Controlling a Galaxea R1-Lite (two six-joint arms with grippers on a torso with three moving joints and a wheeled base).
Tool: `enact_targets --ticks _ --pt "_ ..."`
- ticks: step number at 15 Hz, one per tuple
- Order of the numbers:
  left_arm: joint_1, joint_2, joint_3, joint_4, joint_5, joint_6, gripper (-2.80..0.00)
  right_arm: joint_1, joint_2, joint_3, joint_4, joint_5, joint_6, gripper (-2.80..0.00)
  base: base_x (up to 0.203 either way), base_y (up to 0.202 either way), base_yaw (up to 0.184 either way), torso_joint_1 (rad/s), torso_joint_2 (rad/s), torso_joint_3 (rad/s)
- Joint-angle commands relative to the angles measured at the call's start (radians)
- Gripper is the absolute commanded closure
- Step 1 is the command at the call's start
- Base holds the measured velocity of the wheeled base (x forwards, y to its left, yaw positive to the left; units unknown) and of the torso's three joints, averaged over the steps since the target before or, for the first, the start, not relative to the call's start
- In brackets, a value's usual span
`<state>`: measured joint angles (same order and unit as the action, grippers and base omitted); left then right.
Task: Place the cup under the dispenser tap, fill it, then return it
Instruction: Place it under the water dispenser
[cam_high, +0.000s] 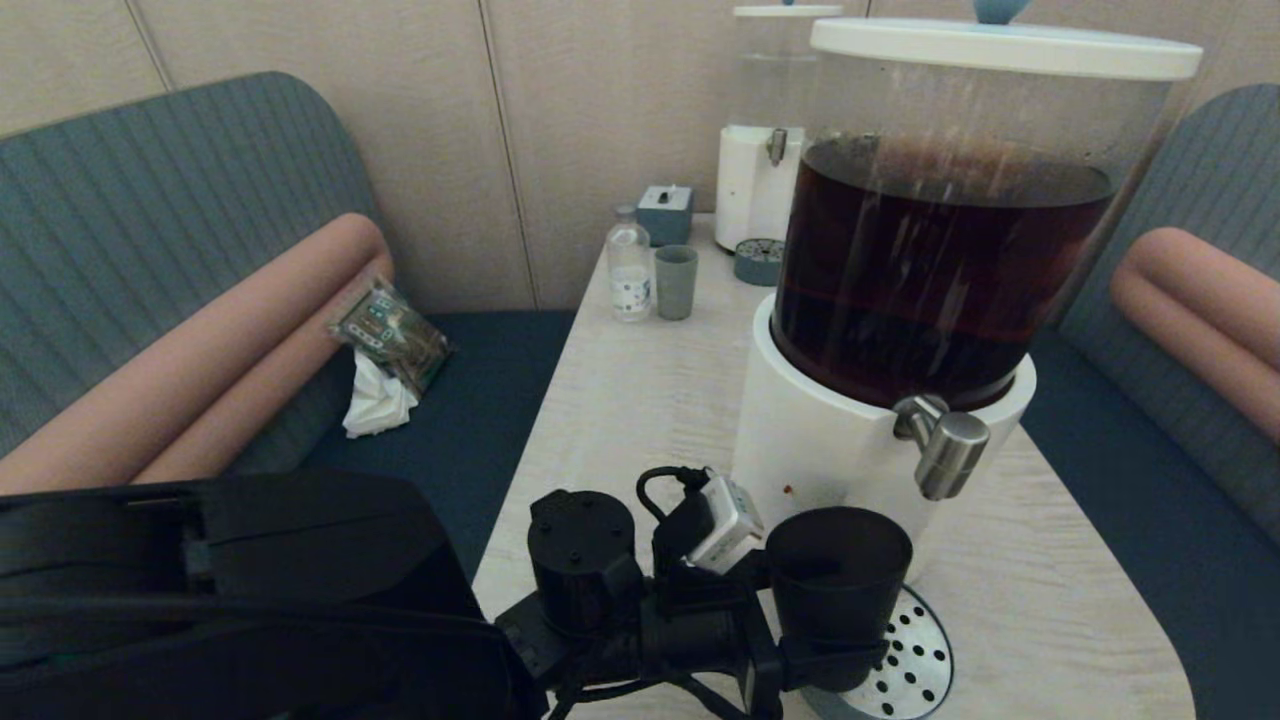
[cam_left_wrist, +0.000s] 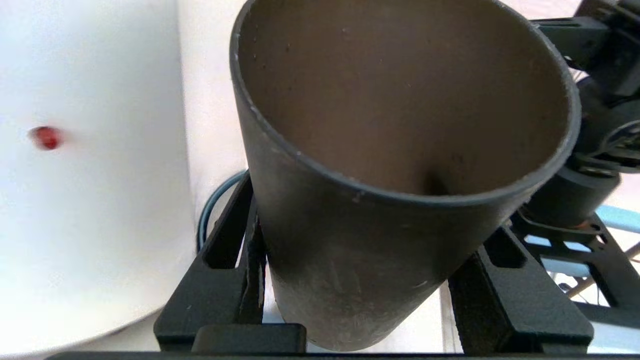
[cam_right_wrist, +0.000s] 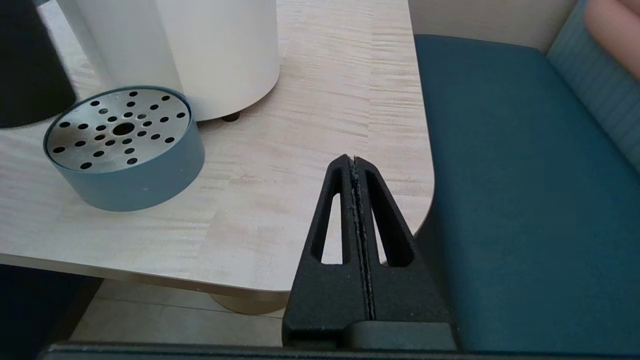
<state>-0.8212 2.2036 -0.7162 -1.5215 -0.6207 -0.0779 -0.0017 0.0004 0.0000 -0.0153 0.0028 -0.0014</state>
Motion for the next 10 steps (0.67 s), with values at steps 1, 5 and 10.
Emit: enact_targets --ticks 1,5,10 --pt "-0.010 0.041 -0.030 -0.009 -0.002 -0.004 0.00 0.000 -0.003 0.006 0.000 0.000 -0.002 0.00 0.000 0.000 0.000 0.000 0.00 0.000" --pt "-0.013 0.066 -0.061 -0.009 -0.002 -0.006 0.00 0.000 -0.003 0.006 0.000 0.000 -0.001 0.00 0.000 0.000 0.000 0.000 0.00 0.000" --pt "-0.027 0.100 -0.118 -0.009 -0.002 -0.007 0.00 0.000 -0.003 0.006 0.000 0.000 -0.002 0.00 0.000 0.000 0.000 0.000 0.00 0.000"
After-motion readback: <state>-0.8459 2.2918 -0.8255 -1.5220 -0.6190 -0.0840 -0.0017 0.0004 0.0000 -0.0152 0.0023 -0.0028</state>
